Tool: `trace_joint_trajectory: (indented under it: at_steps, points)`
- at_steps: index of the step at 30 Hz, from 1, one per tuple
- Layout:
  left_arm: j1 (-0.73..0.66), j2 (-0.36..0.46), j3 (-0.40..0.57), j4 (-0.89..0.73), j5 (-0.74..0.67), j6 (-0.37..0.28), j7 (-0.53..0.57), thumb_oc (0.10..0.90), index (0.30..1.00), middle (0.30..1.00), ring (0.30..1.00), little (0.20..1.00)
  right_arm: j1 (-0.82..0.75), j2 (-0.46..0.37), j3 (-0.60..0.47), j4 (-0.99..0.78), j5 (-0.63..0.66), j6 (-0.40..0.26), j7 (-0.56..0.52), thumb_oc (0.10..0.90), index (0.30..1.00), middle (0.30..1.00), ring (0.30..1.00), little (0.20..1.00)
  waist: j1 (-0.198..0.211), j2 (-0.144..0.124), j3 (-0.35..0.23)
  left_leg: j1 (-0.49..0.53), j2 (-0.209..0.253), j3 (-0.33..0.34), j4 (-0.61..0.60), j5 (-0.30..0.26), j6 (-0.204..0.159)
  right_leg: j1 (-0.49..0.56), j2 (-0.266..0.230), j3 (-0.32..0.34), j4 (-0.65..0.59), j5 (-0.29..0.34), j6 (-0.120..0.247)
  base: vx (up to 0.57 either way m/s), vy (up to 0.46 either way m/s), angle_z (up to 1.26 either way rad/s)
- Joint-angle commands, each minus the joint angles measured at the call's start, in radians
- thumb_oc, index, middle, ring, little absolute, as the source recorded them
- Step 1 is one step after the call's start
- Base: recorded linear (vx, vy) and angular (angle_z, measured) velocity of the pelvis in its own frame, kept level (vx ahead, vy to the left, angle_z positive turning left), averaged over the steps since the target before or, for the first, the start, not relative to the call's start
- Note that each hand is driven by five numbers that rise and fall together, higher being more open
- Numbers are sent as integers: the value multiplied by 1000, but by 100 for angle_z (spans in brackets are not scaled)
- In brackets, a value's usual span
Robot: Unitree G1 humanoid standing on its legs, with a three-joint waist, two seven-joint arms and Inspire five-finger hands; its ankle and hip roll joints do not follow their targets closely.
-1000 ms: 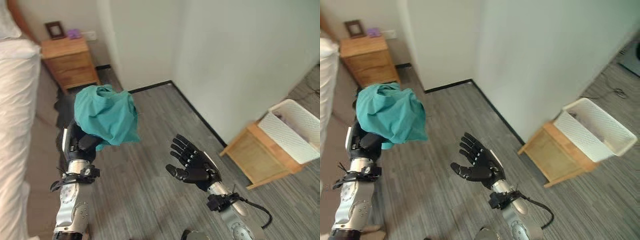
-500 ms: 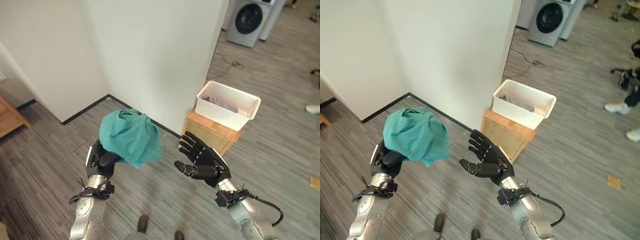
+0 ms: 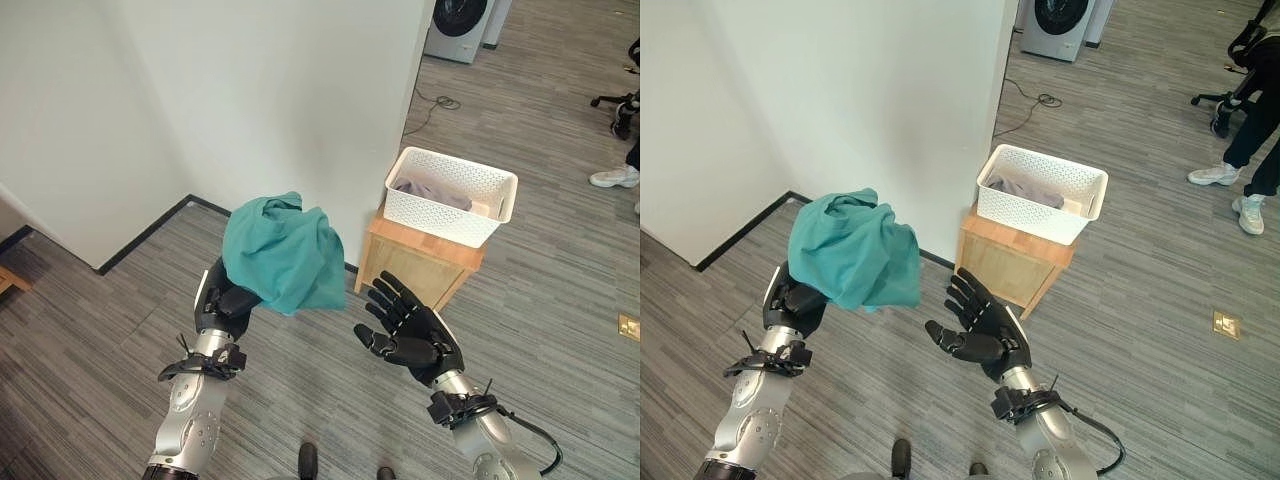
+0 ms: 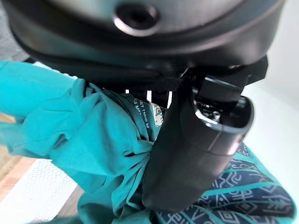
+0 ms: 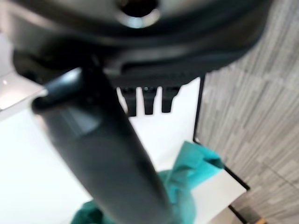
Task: Pick up bed clothes into laundry basket.
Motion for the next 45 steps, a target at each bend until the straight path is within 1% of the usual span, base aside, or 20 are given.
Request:
trace_joint_trajectory:
  at_steps: [1, 5, 6, 8, 9, 11, 14, 15, 16, 17, 19, 20, 22, 23, 24, 26, 28, 29, 35, 45]
  points:
    - [-95, 23, 33, -82, -22, -75, -28, 400, 300, 300, 300, 300, -127, 14, -35, -114, -28, -130, -14, 800, 900, 900, 900, 900, -2, 3, -26, -47, 48, 54, 189, -166, 8, -191, 46, -14, 305, -67, 22, -31, 104, -53]
    - [-102, 33, 37, -75, -4, -77, -20, 400, 300, 300, 300, 300, -131, 16, -26, -119, -41, -128, -13, 800, 900, 900, 900, 900, -7, 7, -6, -12, 52, 86, 185, -187, 20, -260, 20, -48, 437, -23, 54, 91, 56, -51]
    - [-104, 43, 35, -81, -4, -76, -25, 400, 300, 300, 300, 300, -135, 13, -18, -108, -42, -124, -7, 800, 900, 900, 900, 900, -23, 13, 18, 42, 61, 108, 167, -202, 21, -335, -10, -89, 468, 43, 69, 184, 23, -39]
    - [-101, 49, 36, -92, -7, -74, -39, 400, 300, 300, 300, 300, -137, 7, -16, -105, -41, -118, -1, 800, 900, 900, 900, 900, -37, 15, 21, 77, 65, 117, 144, -218, 15, -365, -25, -91, 378, 41, 59, 367, -58, -58]
    - [-118, 50, 30, -95, -12, -74, -47, 400, 300, 300, 300, 300, -138, 4, -19, -100, -35, -122, 0, 800, 900, 900, 900, 900, -49, 10, 23, 113, 71, 121, 125, -243, -1, -386, -43, -86, 247, 67, 59, 516, -167, -63]
    - [-137, 45, 23, -84, -1, -81, -44, 400, 300, 300, 300, 300, -139, 8, -5, -103, -46, -123, 5, 800, 900, 900, 900, 900, -60, 4, 16, 179, 92, 131, 101, -271, -35, -415, -94, -141, 72, 127, 74, 643, -264, -21]
    - [-146, 46, 15, -76, 7, -77, -47, 400, 300, 300, 300, 300, -129, 11, -1, -120, -43, -110, 17, 800, 900, 900, 900, 900, -74, 2, -9, 238, 127, 125, 124, -296, -73, -402, -107, -205, 57, 159, 86, 606, -290, -3]
    - [-159, 38, 5, -82, 8, -75, -52, 400, 300, 300, 300, 300, -139, 1, 16, -105, -34, -111, 22, 800, 900, 900, 900, 900, -79, 7, -27, 242, 165, 112, 190, -257, -98, -385, -102, -233, 72, 174, 71, 678, -419, 2]
    - [-156, 40, 12, -81, 9, -72, -56, 400, 300, 300, 300, 300, -139, -6, 13, -108, -30, -104, 25, 800, 900, 900, 900, 900, -83, 20, -40, 222, 212, 94, 300, -186, -132, -367, -68, -243, 94, 143, 47, 600, -420, 22]
    - [-150, 40, 12, -77, 6, -68, -59, 400, 300, 300, 300, 300, -143, -12, 19, -101, -26, -102, 23, 800, 900, 900, 900, 900, -85, 20, -42, 189, 235, 88, 404, -117, -132, -342, -46, -243, 101, 128, 17, 438, -399, 14]
    - [-153, 42, 20, -73, -6, -66, -44, 400, 300, 300, 300, 300, -169, -33, 30, -89, 17, -114, 19, 800, 900, 900, 900, 900, -71, -6, -35, 83, 264, 48, 694, 43, -131, -263, -3, -256, 102, 83, -56, 542, -545, -18]
    - [-185, 57, 15, -80, -8, -58, -43, 400, 300, 300, 300, 300, -181, -58, 26, -91, 24, -108, 7, 800, 900, 900, 900, 900, -33, -43, 8, -49, 246, 17, 881, 38, -97, -174, 34, -219, 84, 25, -104, 624, -548, -48]
    - [-234, 65, 2, -75, 4, -66, -27, 400, 300, 300, 300, 300, -199, -71, 23, -86, 31, -114, -3, 800, 900, 900, 900, 900, -8, -50, 21, -146, 217, 29, 820, -17, -94, -121, 44, -188, 59, 14, -90, 475, -213, -31]
    - [-257, 69, -10, -72, 4, -68, -26, 400, 300, 300, 300, 300, -205, -72, 27, -80, 41, -116, -7, 800, 900, 900, 900, 900, 2, -44, 20, -164, 200, 38, 720, -28, -94, -98, 47, -177, 46, 11, -81, 494, 46, -67]
    - [-279, 89, -8, -67, 25, -77, -23, 400, 300, 300, 300, 300, -204, -69, 31, -74, 45, -113, 3, 800, 900, 900, 900, 900, 22, -34, 10, -166, 143, 24, 551, -43, -94, -80, 56, -147, 38, 7, -69, 489, 102, -92]
    - [-299, 109, 1, -61, 47, -88, -24, 400, 300, 300, 300, 300, -194, -68, 42, -72, 21, -99, 24, 800, 900, 900, 900, 900, 37, -20, -6, -123, 99, 4, 344, -58, -84, -59, 71, -132, 26, 2, -56, 398, 71, -96]
    - [-329, 135, 3, -54, 64, -89, -34, 400, 300, 300, 300, 300, -181, -72, 45, -62, -13, -77, 41, 800, 900, 900, 900, 900, 28, -7, -19, -41, 88, 9, 266, -67, -79, -38, 76, -129, 11, 5, -48, 282, 82, -115]
    - [-353, 144, 5, -42, 82, -97, -21, 400, 300, 300, 300, 300, -164, -59, 39, -58, -23, -74, 49, 800, 900, 900, 900, 900, 22, -2, -46, 9, 74, 5, 197, -103, -66, -28, 65, -125, -10, 8, -40, 199, 101, -99]
    - [-369, 177, 39, -26, 83, -105, 6, 400, 300, 300, 300, 300, -98, -29, 6, -52, -22, -58, 57, 800, 900, 900, 900, 900, 6, 13, -93, 62, 55, 32, 99, -107, -47, -19, 45, -122, -35, 14, -19, 105, 114, -3]
    - [-284, 170, 101, -55, 101, -94, 11, 400, 300, 300, 300, 300, -68, -15, -48, -51, -44, -53, 50, 800, 900, 900, 900, 900, 15, 7, -103, 70, 39, 38, 90, -126, -29, -29, 29, -118, -30, 18, -3, 26, 62, 22]
